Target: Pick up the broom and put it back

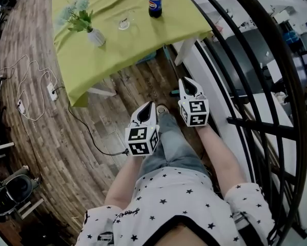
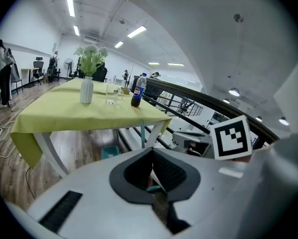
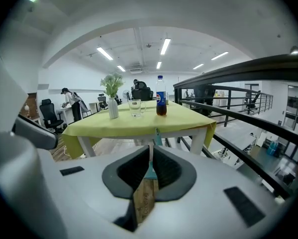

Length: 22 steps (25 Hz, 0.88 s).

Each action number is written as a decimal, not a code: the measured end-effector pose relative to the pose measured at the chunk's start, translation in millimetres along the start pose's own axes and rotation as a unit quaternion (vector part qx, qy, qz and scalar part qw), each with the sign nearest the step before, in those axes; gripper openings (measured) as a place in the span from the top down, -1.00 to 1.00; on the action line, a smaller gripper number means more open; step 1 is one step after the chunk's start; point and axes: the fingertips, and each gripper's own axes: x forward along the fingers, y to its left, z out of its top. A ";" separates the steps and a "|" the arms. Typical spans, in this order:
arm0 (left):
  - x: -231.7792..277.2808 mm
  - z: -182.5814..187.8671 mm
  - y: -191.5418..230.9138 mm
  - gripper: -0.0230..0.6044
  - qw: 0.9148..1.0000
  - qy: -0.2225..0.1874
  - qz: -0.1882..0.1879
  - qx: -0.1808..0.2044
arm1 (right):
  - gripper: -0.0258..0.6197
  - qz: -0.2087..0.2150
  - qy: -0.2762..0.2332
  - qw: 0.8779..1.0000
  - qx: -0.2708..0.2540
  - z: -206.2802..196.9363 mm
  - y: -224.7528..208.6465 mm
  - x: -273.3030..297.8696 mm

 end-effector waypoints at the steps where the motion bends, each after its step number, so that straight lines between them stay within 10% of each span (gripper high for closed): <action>1: -3.4 0.7 -1.8 0.89 1.000 -0.002 0.000 0.001 | 0.88 0.000 -0.003 1.000 0.002 2.0 1.1 -7.3; 22: -59.7 -1.7 -45.3 0.89 0.999 -0.014 -0.036 0.028 | 0.94 0.035 -0.031 0.999 0.027 23.9 48.8 -127.5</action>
